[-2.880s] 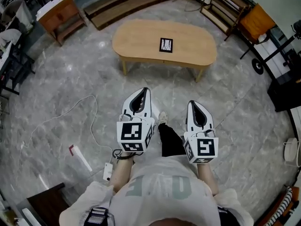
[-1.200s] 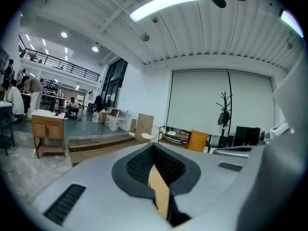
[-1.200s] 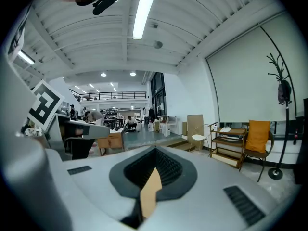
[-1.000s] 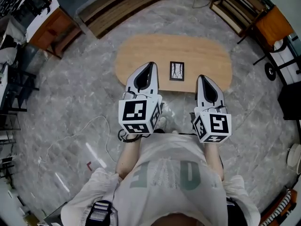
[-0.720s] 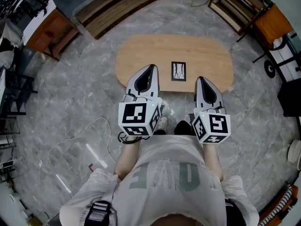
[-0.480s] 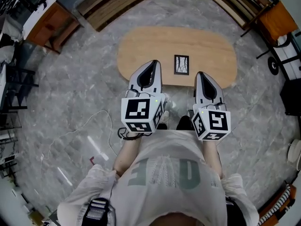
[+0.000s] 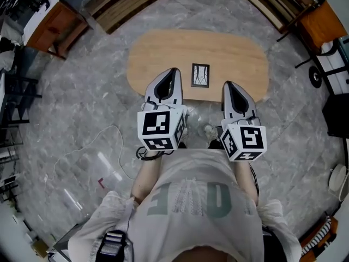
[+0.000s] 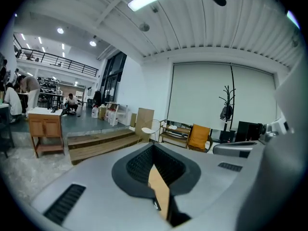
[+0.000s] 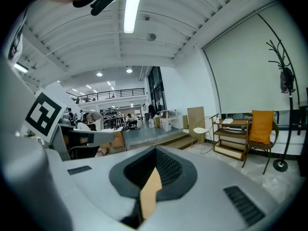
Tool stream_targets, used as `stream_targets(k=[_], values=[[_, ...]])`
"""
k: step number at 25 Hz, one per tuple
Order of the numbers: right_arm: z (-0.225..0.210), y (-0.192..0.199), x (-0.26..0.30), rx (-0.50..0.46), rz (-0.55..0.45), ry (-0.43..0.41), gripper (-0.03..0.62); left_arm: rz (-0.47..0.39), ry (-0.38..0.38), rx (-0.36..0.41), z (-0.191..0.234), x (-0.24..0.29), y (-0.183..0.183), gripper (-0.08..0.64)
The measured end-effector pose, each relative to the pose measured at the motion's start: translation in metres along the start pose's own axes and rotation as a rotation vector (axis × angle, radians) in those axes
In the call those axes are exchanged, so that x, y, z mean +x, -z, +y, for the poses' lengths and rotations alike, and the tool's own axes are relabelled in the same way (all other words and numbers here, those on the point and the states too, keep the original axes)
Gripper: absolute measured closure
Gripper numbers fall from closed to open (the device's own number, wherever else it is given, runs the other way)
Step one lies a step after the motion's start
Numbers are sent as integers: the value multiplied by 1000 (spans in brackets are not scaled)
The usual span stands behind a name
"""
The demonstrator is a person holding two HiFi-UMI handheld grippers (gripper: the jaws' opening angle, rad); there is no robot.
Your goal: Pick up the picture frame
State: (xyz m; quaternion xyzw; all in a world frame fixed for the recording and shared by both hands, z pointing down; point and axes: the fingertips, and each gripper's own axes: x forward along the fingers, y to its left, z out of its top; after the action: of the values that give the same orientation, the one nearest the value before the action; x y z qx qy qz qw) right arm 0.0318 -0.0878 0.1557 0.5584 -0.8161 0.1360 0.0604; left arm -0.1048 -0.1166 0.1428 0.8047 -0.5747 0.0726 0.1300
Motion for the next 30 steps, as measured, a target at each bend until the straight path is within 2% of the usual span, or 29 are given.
stream_targets(k=[6,12,17,20,22,24,27,30], values=[[-35,-3,4,9,7,-1,588,4,18,26,-31,20,-4,551],[-52,0,18,-4,2,-30,588,15,7,76,-42,44,1,551],[-71,3,57,-171,-2,-24,588,16,8,110,-36,86,15,551],[-83,12,93,-188,-14,-57,588,10,-20,127,-25,119,26,551],[-89,30,115,-207,-7,-64,588,8,-28,160,-19,134,43,551],[-89,55,126,-211,11,-73,588,44,-18,171,-13,139,77,551],[-89,94,138,-160,28,-81,588,81,-19,167,-1,145,126,551],[-95,132,150,-113,53,-77,588,50,-16,141,4,160,162,551]])
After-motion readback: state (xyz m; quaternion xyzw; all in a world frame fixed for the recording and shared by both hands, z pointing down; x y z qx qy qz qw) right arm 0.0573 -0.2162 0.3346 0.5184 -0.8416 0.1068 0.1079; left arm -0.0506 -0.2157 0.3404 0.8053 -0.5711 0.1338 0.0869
